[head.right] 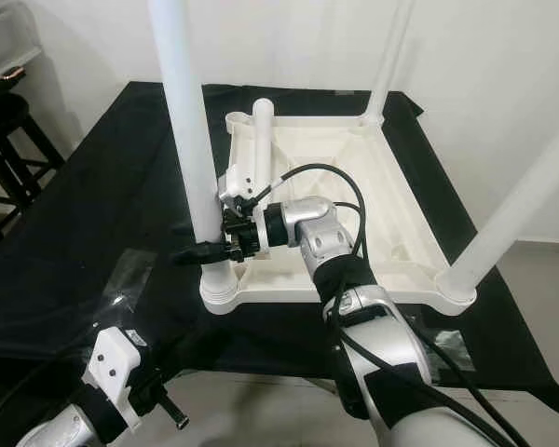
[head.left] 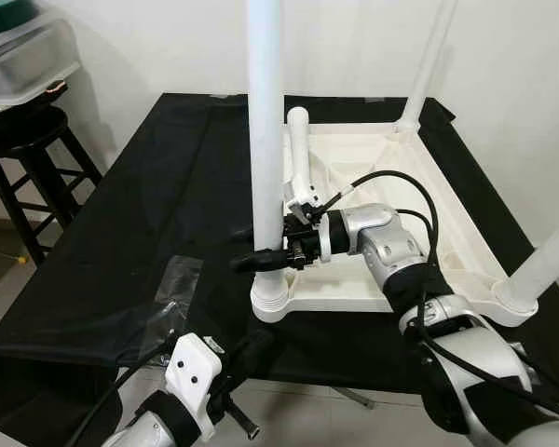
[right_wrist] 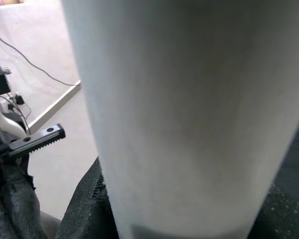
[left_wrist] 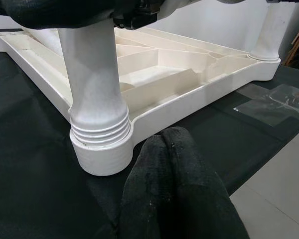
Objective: Building children table
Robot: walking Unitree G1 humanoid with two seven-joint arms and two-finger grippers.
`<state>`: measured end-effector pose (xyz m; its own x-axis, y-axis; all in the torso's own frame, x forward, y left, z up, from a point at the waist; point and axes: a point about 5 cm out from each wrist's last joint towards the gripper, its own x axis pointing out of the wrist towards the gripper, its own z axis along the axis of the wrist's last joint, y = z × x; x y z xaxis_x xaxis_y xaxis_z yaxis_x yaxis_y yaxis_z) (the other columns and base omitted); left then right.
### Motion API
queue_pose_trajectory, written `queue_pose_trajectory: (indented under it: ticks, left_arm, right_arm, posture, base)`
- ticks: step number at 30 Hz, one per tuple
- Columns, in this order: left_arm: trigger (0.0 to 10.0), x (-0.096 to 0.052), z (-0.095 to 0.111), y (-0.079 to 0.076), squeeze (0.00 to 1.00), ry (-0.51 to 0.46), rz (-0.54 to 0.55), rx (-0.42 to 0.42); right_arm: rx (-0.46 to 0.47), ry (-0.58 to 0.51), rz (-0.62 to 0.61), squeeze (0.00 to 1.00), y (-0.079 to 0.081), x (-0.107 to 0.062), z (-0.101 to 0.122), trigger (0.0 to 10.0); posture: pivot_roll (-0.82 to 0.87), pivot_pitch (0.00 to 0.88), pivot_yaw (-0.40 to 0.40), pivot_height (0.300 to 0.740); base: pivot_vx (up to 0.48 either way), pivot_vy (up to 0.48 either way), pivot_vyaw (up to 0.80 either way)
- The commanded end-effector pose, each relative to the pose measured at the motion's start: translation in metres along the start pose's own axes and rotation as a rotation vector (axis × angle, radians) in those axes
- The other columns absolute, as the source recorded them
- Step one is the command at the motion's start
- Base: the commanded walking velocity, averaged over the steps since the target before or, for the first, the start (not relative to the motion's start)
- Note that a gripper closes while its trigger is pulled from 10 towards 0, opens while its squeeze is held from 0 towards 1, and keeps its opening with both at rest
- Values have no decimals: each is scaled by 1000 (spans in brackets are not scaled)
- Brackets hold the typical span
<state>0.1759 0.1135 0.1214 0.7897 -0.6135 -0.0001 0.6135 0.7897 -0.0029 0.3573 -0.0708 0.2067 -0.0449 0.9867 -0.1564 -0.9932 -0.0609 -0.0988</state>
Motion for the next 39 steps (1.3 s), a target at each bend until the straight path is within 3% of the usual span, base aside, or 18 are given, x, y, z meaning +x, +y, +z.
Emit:
queue_pose_trajectory:
  ticks: [1,5,8,9,10,11,12,13,15,16,24,25,26,27,33,34,35,39]
  left_arm:
    - [10000,-3,-5,-1,0,18,-3,-14]
    - [10000,-3,-4,-2,0,15,-3,-17]
    - [10000,-5,-3,-3,0,14,-3,-19]
    - [10000,-6,-3,-3,0,13,-4,-19]
    - [10000,-6,-3,-3,0,13,-4,-19]
    - [10000,-7,-3,-2,0,13,-4,-19]
    - [10000,-7,-3,-2,0,13,-4,-19]
    - [10000,-7,-2,-2,0,13,-4,-20]
    - [10000,-7,-2,-1,0,12,-4,-20]
    - [10000,-6,-3,1,0,14,-4,-23]
    - [10000,-4,-4,2,0,12,5,-23]
    - [10000,-4,-3,2,0,9,11,-19]
    - [10000,-4,-3,2,0,7,15,-17]
    - [10000,-4,-3,2,0,5,17,-17]
    - [10000,-2,-3,2,0,3,12,-19]
    - [10000,-1,-3,3,0,3,10,-19]
    - [10000,0,-3,3,0,3,8,-20]
    - [10000,1,-4,4,0,3,6,-20]
  right_arm:
    - [-3,17,-29,0,0,-2,-7,0]
    - [-40,22,-126,0,-2,-18,-11,0]
    - [-2,40,-373,0,-4,-34,-19,0]
    - [67,65,-710,0,-3,-31,-32,0]
    - [67,65,-710,0,-3,-31,-32,0]
    - [156,52,-1010,0,4,-29,-42,0]
    - [156,52,-1010,0,4,-29,-42,0]
    - [232,57,-1223,0,14,-34,-51,0]
    - [240,75,-1145,0,33,-23,-58,0]
    - [144,37,-875,0,56,10,-55,0]
    - [204,59,-801,0,58,18,-65,0]
    - [217,63,-804,0,57,18,-65,8941]
    - [231,69,-825,0,59,19,-63,8941]
    - [250,52,-817,1000,59,20,-60,10000]
    - [225,-94,-650,1000,48,23,-33,10000]
    - [188,-127,-534,588,43,20,-25,10000]
    - [141,-136,-431,0,40,17,-19,10000]
    - [11,-106,-177,0,34,6,-4,10000]
  posture:
    - [72,84,-5,740]
    - [61,93,-4,740]
    - [48,109,-21,740]
    - [39,119,-30,740]
    - [39,119,-30,740]
    - [39,119,-30,740]
    - [39,119,-30,740]
    - [39,119,-30,740]
    - [33,130,-12,740]
    - [11,100,11,740]
    - [25,93,-12,740]
    - [25,93,-11,740]
    - [25,94,-11,740]
    - [25,93,-10,740]
    - [24,87,-10,740]
    - [28,80,-8,740]
    - [32,76,-7,740]
    - [33,73,-6,740]
  base:
    - [0,0,0]
    - [0,0,0]
    - [0,0,0]
    - [0,0,0]
    - [0,0,0]
    - [0,0,0]
    - [0,0,0]
    - [0,0,0]
    - [0,0,0]
    - [0,0,0]
    - [0,0,0]
    - [0,0,0]
    - [0,0,0]
    - [0,0,0]
    - [0,0,0]
    - [0,0,0]
    - [0,0,0]
    - [0,0,0]
